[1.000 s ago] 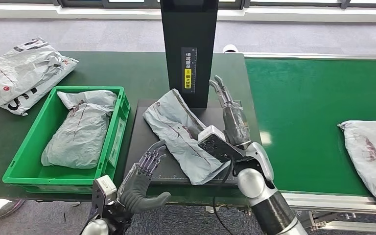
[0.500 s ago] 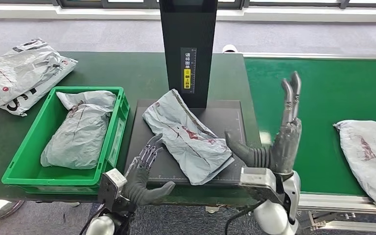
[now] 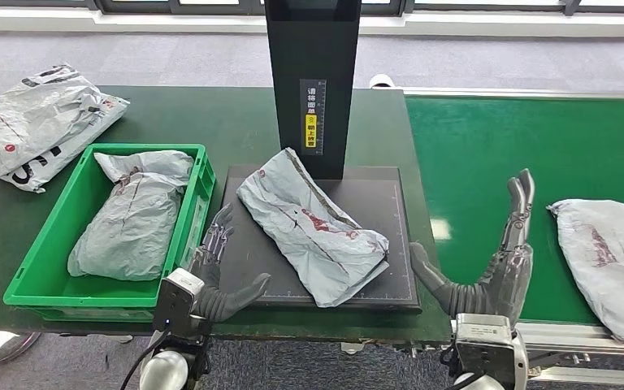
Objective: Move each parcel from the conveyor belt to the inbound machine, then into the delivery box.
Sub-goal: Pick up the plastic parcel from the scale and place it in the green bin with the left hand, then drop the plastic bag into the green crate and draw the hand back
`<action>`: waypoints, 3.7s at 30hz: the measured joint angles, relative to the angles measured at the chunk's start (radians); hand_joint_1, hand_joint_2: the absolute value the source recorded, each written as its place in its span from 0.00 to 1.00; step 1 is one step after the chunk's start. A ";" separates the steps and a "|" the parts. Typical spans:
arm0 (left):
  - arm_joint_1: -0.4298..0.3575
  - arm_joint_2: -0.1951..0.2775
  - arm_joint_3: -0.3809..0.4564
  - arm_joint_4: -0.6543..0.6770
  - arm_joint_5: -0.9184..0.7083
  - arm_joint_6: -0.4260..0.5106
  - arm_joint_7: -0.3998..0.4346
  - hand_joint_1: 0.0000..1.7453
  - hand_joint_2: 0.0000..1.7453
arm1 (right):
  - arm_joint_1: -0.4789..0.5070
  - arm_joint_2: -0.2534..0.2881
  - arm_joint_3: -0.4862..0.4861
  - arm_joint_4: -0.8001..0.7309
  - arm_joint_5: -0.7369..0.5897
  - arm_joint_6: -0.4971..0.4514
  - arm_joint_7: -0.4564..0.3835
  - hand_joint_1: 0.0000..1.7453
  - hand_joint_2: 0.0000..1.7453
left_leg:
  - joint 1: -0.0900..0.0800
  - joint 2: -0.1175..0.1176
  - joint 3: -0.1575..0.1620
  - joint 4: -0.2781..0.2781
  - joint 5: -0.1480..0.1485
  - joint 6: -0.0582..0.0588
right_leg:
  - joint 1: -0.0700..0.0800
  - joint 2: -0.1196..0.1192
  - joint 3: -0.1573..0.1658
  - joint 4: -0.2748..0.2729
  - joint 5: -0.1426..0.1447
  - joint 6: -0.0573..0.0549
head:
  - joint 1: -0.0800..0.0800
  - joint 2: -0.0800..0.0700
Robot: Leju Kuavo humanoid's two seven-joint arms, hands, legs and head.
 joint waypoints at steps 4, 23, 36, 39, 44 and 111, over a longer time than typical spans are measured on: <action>-0.001 -0.001 0.001 0.000 -0.009 0.007 0.000 0.00 1.00 | 0.007 0.002 -0.010 -0.004 -0.005 0.006 0.002 0.00 1.00 | 0.000 0.000 0.000 0.000 0.000 0.000 | 0.000 0.000 0.000 0.000 0.000 0.000 | 0.000 0.000; -0.444 -0.072 -0.032 0.451 -0.952 0.062 0.281 0.00 1.00 | -0.018 0.094 -0.159 0.163 -0.287 0.412 -0.031 0.00 1.00 | 0.000 0.000 0.000 0.001 0.002 0.001 | 0.000 0.000 0.001 0.000 0.003 0.001 | 0.000 0.000; -0.692 -0.127 -0.117 0.964 -1.150 -0.057 0.262 0.00 1.00 | -0.091 0.112 -0.163 0.274 -0.277 0.446 -0.035 0.00 1.00 | 0.000 0.000 0.000 0.001 0.002 0.000 | 0.000 0.000 0.001 0.000 0.003 0.001 | 0.000 0.000; -0.717 -0.132 -0.132 1.014 -1.153 -0.061 0.262 0.00 1.00 | -0.096 0.114 -0.165 0.286 -0.275 0.446 -0.035 0.00 1.00 | 0.000 -0.001 0.000 0.001 0.002 0.001 | 0.000 -0.001 0.001 0.000 0.003 0.001 | 0.000 0.000; -0.746 -0.137 -0.141 1.063 -1.161 -0.073 0.258 0.00 1.00 | -0.099 0.115 -0.166 0.299 -0.274 0.447 -0.035 0.00 1.00 | 0.000 -0.001 0.001 0.001 0.002 0.001 | 0.000 -0.001 0.002 0.000 0.003 0.001 | 0.000 0.000; -0.501 0.165 0.191 -0.092 -1.311 0.235 0.705 1.00 1.00 | 0.077 0.162 -0.290 0.143 -0.270 0.378 -0.031 0.00 1.00 | 0.001 0.001 0.005 0.000 0.001 0.000 | 0.001 0.000 0.003 0.001 -0.001 -0.001 | 0.000 0.000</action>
